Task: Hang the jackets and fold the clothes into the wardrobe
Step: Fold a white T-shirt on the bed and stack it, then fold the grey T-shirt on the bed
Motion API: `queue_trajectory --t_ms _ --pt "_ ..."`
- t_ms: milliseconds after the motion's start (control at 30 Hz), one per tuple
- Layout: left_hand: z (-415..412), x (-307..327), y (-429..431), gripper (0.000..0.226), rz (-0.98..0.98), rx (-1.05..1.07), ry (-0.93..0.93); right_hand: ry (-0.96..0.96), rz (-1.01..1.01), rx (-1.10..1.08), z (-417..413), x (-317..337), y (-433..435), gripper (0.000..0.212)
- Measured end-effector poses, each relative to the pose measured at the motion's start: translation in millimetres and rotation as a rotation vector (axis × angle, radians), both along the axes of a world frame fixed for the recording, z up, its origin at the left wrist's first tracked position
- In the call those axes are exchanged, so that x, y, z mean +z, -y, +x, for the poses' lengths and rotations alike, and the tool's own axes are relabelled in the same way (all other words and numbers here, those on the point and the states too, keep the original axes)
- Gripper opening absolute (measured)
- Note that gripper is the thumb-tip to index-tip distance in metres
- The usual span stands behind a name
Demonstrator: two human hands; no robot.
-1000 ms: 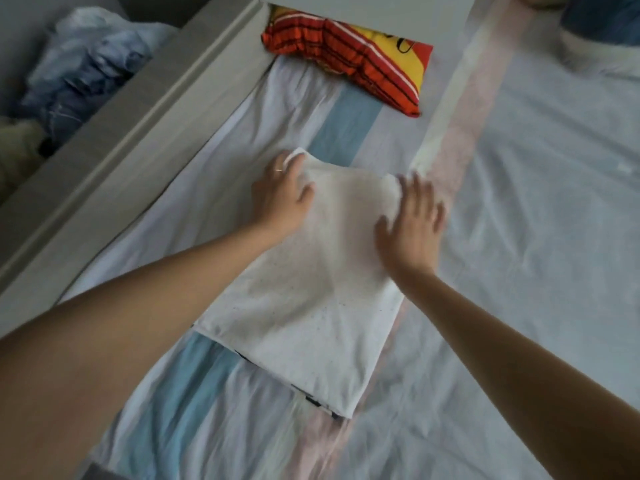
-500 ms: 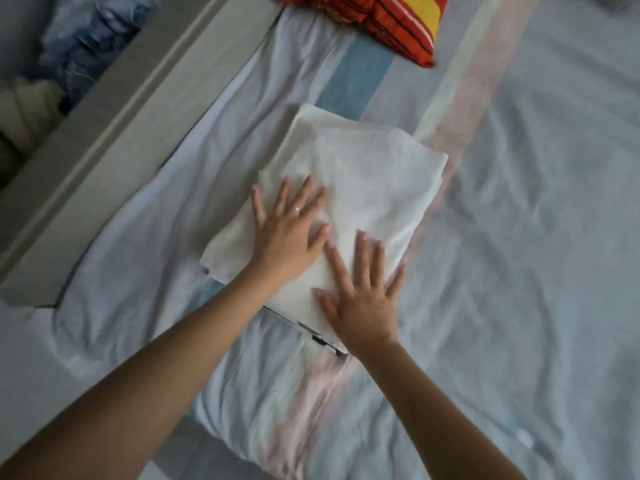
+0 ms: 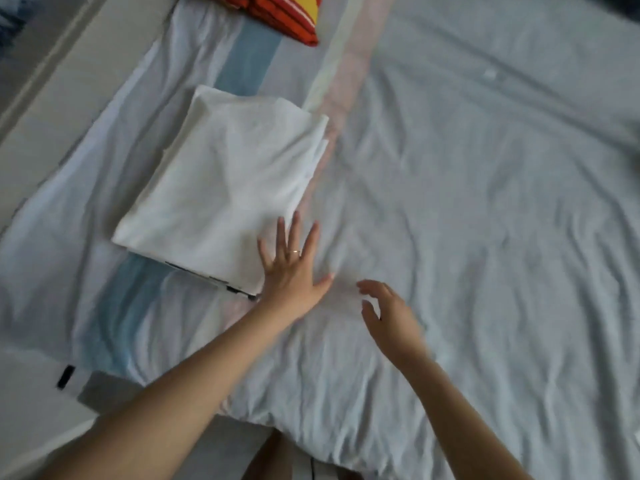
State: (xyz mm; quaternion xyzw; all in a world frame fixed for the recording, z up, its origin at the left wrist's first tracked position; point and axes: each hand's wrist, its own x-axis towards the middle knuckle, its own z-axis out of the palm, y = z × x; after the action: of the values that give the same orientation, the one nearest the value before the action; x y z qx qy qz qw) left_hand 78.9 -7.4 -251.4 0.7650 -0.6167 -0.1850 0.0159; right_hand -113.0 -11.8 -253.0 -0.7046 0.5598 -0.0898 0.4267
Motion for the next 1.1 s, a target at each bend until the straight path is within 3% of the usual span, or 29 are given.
queue_trajectory --t_ms 100,200,334,467,601,701,801,968,1101 --pt "-121 -19 15 0.113 0.289 -0.186 -0.102 -0.119 0.144 -0.155 -124 0 -8 0.029" --pt "-219 -25 37 0.138 0.460 -0.242 -0.083 -0.226 0.171 -0.254 -229 1 -21 0.026" --pt "-336 -16 71 0.166 0.627 -0.058 -0.141 -0.375 0.186 -0.360 -356 17 -24 0.033" --pt "-370 -19 82 0.176 0.672 0.047 -0.073 -0.563 -0.036 -0.538 -424 22 11 0.050" --pt "-374 -22 89 0.180 0.747 0.070 -0.006 -0.548 -0.154 -0.998 -455 26 62 0.070" --pt "-381 -20 91 0.180 0.763 0.085 0.010 -0.579 -0.057 -1.255 -473 23 86 0.053" --pt "-381 -15 91 0.180 0.775 0.077 0.022 -0.625 -0.023 -1.260 -477 21 90 0.028" --pt "-381 -17 91 0.181 0.755 0.072 -0.012 -0.452 -0.017 -1.088 -444 5 66 0.025" --pt "-379 -18 90 0.179 0.703 0.041 -0.041 -0.233 0.209 -0.824 -376 -2 12 0.014"
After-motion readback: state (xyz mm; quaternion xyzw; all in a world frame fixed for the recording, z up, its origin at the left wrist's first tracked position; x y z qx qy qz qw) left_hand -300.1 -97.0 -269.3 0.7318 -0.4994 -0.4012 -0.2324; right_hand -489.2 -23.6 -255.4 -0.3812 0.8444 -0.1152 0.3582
